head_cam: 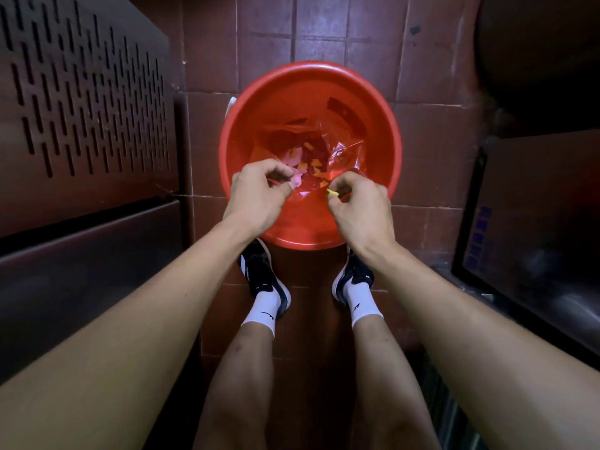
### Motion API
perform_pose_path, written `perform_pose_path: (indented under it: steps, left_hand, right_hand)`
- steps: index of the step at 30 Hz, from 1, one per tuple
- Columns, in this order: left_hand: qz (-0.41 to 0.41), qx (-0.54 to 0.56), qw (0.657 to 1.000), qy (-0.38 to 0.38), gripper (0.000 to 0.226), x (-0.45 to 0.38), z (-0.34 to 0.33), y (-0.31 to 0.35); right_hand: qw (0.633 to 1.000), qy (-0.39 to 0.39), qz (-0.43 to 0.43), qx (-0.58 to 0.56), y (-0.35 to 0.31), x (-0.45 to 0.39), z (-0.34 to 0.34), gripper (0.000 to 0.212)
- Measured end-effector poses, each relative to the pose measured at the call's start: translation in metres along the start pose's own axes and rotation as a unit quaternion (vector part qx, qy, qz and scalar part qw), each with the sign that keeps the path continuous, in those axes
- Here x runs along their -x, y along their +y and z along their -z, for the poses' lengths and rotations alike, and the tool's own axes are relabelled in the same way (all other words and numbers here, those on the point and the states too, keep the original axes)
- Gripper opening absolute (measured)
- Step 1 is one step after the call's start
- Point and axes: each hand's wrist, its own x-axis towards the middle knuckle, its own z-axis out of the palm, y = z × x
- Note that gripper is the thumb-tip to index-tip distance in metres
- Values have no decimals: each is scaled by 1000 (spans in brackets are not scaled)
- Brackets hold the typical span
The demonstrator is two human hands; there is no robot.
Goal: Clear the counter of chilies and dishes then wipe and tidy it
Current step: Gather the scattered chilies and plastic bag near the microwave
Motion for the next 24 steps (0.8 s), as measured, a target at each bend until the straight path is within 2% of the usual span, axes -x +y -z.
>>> perform_pose_path:
  steps: [3,7,11,16,20,24]
  left_hand:
    - [-10,-55,998,-28,11,5,7,-8]
    - [-86,-231,965,-89,22,11,12,-13]
    - [-98,-241,962,-82,25,14,15,-13]
    - [-68,-271,956,-93,30,22,21,-7]
    - [-54,-284,951,-110,32,35,30,1]
    - [-40,-284,952,-106,33,60,49,18]
  right_hand:
    - [1000,-8,-8,-8,-2,-5,-2,8]
    - [1000,0,-2,-15,-4,-13,-5,9]
    - [1000,-22,0,-3,-4,-19,-10,14]
    - [998,-51,-4,29,-4,-16,-8,31]
    - [995,-83,-8,56,-9,-5,6,35]
    - [990,-104,23,92,-23,12,33,40]
